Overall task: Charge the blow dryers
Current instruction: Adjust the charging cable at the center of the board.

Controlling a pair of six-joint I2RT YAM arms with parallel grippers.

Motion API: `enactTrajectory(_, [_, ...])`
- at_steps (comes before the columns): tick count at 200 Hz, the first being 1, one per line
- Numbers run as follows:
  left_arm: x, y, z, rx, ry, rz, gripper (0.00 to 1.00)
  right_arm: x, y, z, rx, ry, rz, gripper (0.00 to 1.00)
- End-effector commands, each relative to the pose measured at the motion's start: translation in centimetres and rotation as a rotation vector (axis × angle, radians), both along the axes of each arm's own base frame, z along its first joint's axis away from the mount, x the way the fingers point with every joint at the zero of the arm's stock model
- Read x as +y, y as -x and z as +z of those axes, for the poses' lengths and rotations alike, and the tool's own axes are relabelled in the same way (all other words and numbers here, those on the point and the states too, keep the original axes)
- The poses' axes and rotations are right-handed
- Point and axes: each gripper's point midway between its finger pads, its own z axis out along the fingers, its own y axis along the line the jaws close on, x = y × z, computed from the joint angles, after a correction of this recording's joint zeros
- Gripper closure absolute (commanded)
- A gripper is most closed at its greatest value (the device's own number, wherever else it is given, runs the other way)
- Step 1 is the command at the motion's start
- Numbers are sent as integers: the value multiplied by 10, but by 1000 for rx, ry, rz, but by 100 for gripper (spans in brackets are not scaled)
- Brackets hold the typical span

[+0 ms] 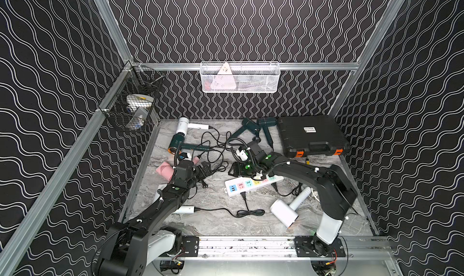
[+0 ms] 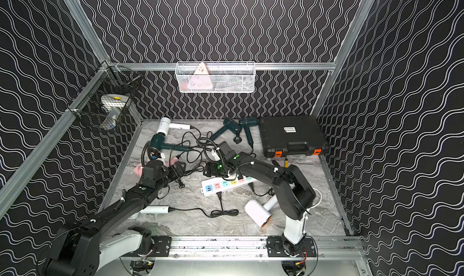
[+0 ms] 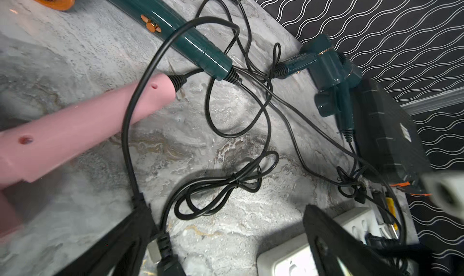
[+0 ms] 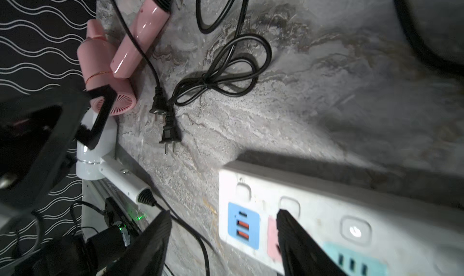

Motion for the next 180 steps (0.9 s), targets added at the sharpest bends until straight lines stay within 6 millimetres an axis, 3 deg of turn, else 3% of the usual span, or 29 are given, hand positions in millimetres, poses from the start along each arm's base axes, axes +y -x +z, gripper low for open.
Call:
enactTrajectory(1, [2,-3,7,-31,17,18,1,24,-15,-6,20,-50,-34,33])
enactTrajectory(14, [2,-3,7,-32,17,20,1,32,-24,-12,16,-45,-47,34])
enactTrajectory(18, [3,-3,6,-31,17,21,1,33,-26,-25,30,-25,-55,35])
enactTrajectory(41, [4,-3,6,-32,15,25,1,46,-40,-46,51,-14,-78,40])
enactTrajectory(94, [5,-3,6,-32,10,27,1,70,-51,-90,142,-20,-103,41])
enactTrajectory(111, [4,-4,4,-29,11,26,1,61,-62,-104,116,42,-142,47])
enactTrajectory(164, [2,-5,1,-21,18,17,1,27,-100,-119,57,144,-237,67])
enactTrajectory(180, [1,-5,-1,-15,21,13,1,15,-111,-123,51,168,-255,67])
